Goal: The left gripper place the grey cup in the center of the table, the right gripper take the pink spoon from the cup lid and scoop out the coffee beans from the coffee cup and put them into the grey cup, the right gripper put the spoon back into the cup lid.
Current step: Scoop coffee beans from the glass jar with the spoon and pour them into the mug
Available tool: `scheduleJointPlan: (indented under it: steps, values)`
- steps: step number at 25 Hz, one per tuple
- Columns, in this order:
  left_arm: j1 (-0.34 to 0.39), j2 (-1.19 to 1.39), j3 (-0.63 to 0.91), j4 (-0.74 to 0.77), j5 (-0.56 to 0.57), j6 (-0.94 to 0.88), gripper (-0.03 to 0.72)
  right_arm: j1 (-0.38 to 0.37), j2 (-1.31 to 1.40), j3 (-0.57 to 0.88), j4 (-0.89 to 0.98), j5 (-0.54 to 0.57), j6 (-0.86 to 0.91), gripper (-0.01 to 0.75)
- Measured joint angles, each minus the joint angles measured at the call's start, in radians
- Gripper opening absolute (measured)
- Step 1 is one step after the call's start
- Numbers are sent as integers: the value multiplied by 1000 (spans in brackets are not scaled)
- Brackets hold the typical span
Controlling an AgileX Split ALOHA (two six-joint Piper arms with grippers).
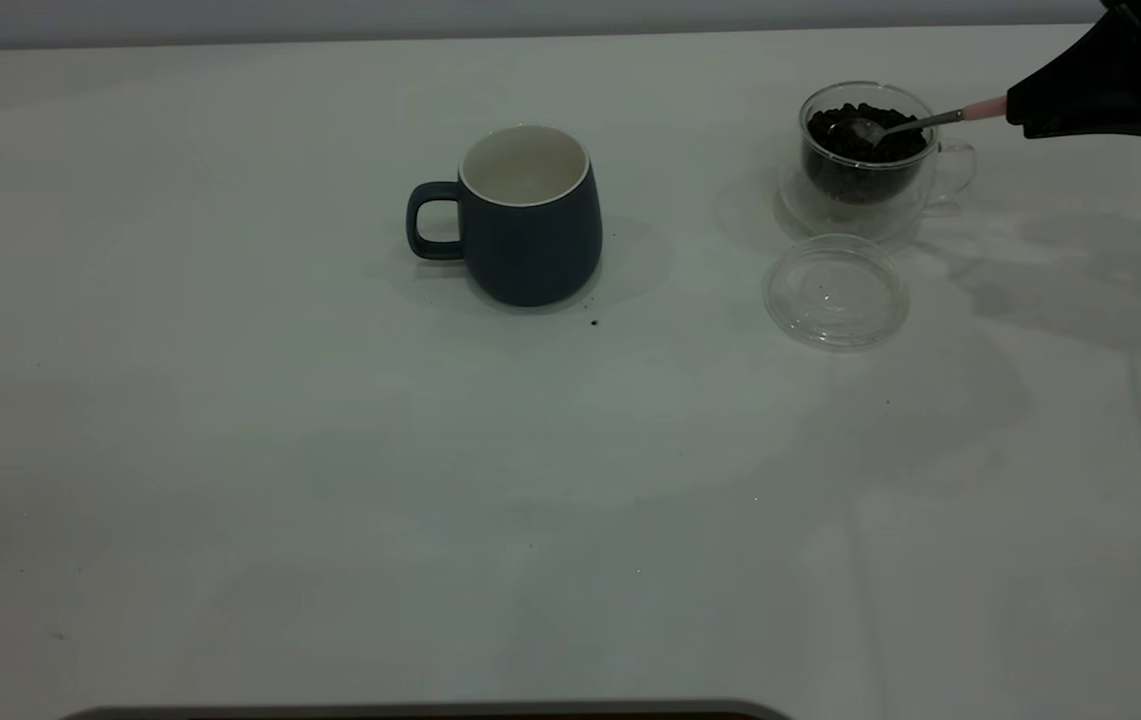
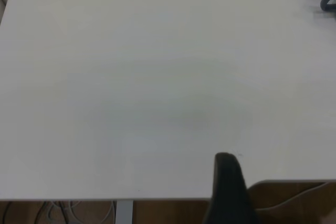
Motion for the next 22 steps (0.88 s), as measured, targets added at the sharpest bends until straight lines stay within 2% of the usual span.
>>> scheduleJointPlan:
  steps: [9,22]
  values:
    - [0,0,0,0,0,-4,567,-4,56,0,91,40,15,114]
    - [0,0,0,0,0,-3,567,-62,91,0,132,154,105,114]
